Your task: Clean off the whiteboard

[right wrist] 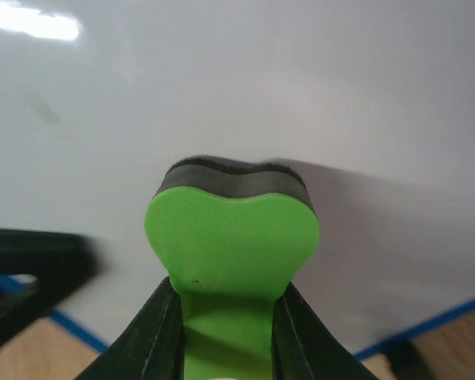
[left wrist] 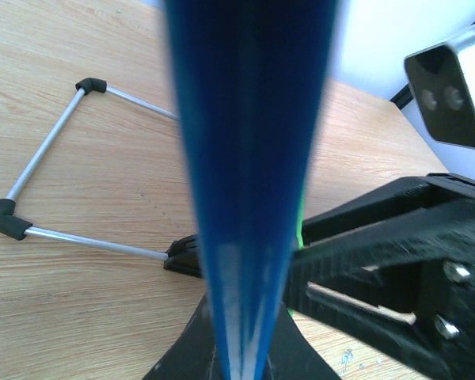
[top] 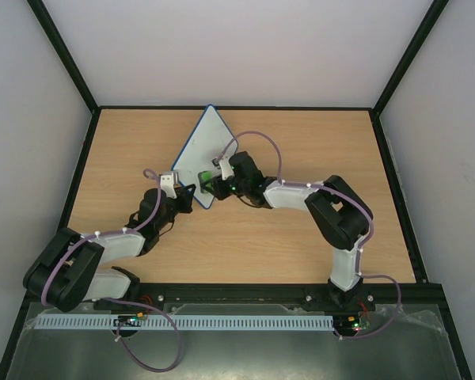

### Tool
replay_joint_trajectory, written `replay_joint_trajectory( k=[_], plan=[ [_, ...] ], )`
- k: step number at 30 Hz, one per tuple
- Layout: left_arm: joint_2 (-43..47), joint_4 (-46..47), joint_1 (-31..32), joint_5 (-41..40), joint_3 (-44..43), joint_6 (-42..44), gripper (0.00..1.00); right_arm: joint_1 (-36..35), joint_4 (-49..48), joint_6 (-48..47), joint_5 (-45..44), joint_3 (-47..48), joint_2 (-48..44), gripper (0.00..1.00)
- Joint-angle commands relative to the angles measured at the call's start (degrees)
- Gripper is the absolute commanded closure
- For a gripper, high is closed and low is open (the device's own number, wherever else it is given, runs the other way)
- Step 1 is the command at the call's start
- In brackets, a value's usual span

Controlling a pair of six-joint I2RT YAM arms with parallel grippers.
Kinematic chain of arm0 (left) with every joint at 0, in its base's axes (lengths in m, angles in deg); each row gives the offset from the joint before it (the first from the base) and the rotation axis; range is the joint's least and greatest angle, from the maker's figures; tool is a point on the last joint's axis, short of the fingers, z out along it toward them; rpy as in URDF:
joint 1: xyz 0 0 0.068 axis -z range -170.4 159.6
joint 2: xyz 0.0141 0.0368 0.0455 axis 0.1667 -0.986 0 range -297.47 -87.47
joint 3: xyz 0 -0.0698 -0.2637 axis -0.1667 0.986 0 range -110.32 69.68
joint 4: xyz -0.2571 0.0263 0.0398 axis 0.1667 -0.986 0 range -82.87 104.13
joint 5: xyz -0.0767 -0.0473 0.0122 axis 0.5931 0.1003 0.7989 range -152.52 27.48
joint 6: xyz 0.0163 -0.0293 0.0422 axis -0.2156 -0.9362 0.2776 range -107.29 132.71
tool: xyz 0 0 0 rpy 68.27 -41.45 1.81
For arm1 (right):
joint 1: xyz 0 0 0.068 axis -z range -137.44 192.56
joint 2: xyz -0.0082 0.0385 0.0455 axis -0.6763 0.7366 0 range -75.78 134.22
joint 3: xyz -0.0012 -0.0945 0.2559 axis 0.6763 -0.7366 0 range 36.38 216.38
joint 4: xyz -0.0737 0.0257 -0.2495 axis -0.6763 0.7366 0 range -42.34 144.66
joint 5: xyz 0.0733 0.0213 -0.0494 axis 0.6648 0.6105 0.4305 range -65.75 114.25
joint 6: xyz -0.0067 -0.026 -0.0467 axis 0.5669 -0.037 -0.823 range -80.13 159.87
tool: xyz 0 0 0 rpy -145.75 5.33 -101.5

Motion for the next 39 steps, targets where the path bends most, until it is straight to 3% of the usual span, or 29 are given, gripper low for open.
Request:
replay_joint_trajectory(
  k=[1, 15, 20, 28, 39],
  plan=[
    [-1.05, -2.87, 1.45, 8.34, -1.57, -2.69, 0.97, -3.18, -0.12, -1.25, 3.99, 2.04, -0.12, 0.98],
    [-1.33, -4.48, 1.36, 11.55, -2.32, -1.53, 0.97, 10.15, 1.98, -4.76, -1.64, 9.61, 9.04, 0.98],
    [-1.20, -5.20, 1.35, 13.23, -2.13, -1.33, 0.97, 9.56, 1.69, -4.06, 2.76, 9.99, 9.51, 0.98],
    [-1.05, -6.79, 1.36, 12.86, -0.95, -1.03, 0.97, 2.50, 1.82, -5.49, 7.98, 5.66, 3.73, 0.98],
    [-1.04, -7.32, 1.36, 13.14, -0.70, -1.01, 0.97, 6.30, 7.87, -1.84, 1.99, 23.25, 10.51, 0.98]
  ],
)
